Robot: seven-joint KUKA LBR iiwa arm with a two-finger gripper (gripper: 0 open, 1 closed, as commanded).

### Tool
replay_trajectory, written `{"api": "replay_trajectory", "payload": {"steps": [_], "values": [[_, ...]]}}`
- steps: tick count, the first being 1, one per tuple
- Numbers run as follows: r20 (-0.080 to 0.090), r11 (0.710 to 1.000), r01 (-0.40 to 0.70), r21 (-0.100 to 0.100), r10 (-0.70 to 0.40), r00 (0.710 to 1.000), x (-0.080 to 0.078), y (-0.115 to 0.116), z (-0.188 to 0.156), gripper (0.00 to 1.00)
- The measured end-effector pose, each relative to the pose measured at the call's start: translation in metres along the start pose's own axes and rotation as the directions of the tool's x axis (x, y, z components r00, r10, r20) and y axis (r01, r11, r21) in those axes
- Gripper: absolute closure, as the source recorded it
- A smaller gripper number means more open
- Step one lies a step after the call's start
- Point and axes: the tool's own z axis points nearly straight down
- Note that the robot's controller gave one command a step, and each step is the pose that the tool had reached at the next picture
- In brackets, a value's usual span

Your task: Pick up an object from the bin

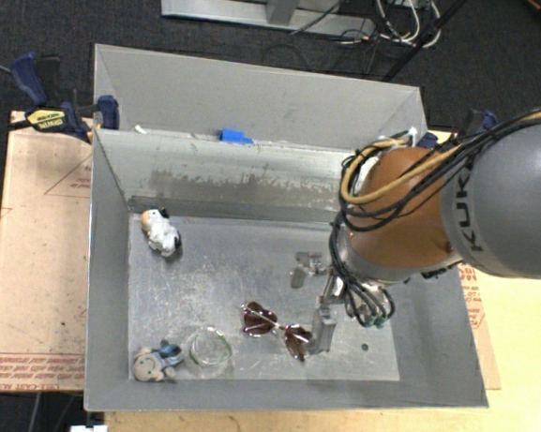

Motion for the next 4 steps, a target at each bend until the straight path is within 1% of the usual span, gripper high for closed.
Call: {"api": "replay_trajectory", "payload": {"steps": [1,2,3,4], "values": [[-0.010,0.999,0.039,-0.006,-0.039,0.999,-0.018,0.026,0.018,0.00],[0.000,0.994,0.111,-0.001,-0.111,0.994,0.001,0.026,0.045,0.00],[-0.003,0.939,0.345,-0.003,-0.345,0.939,-0.008,0.014,0.070,1.00],[-0.003,0.939,0.345,-0.003,-0.345,0.939,-0.008,0.014,0.070,1.00]]}}
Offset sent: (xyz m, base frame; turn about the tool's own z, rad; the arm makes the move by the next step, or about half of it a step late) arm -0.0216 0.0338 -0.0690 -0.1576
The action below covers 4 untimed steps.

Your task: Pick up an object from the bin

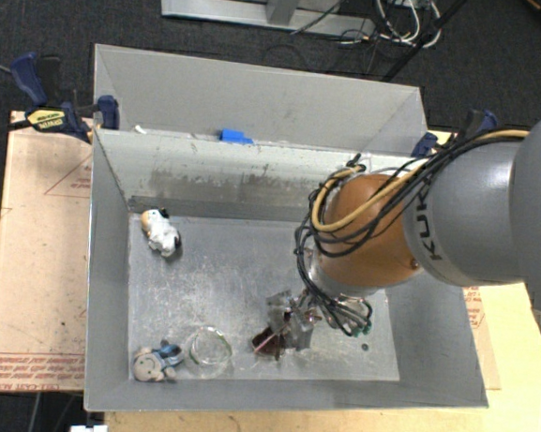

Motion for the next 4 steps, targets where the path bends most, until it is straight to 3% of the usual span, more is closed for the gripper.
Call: {"api": "replay_trajectory", "payload": {"steps": [1,2,3,4], "values": [[-0.009,1.000,0.011,-0.004,-0.011,1.000,0.003,-0.001,-0.041,1.00],[0.008,1.000,0.013,0.003,-0.013,1.000,-0.012,-0.019,-0.074,1.00],[-0.013,1.000,0.017,-0.005,-0.017,1.000,-0.005,-0.014,-0.091,1.00],[0.000,1.000,0.022,-0.001,-0.022,1.000,-0.021,-0.046,-0.157,1.00]]}}
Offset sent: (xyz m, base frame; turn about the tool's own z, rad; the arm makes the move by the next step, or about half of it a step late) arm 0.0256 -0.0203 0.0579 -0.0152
